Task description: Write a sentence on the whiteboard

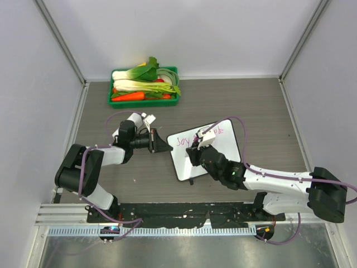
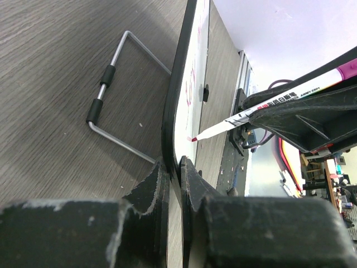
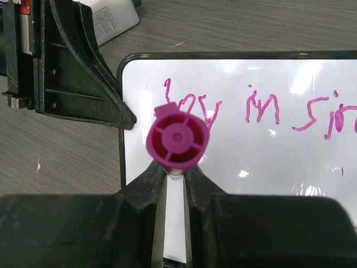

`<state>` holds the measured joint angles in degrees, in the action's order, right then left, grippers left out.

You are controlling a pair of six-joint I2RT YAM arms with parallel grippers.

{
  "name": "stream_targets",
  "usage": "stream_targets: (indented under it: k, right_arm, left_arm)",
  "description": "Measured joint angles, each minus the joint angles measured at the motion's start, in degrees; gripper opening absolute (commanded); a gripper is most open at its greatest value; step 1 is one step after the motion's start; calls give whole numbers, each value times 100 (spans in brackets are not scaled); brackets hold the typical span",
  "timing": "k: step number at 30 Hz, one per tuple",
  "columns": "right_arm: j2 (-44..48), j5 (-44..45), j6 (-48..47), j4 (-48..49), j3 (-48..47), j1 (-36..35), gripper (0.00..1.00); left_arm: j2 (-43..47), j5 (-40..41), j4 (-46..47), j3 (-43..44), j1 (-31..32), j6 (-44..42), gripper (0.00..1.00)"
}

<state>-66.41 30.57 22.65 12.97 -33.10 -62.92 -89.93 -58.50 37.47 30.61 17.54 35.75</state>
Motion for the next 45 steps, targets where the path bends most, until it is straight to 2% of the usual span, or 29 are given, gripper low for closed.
stream_targets:
  k: [19,45]
  right_arm:
    - [-9,437,129,-17,0,-37,1]
    - [177,330,175,4,225,-37,1]
  left_arm:
    - [-2,2,0,0,0,0,0]
    - [-20,2,7,0,-4,2,0]
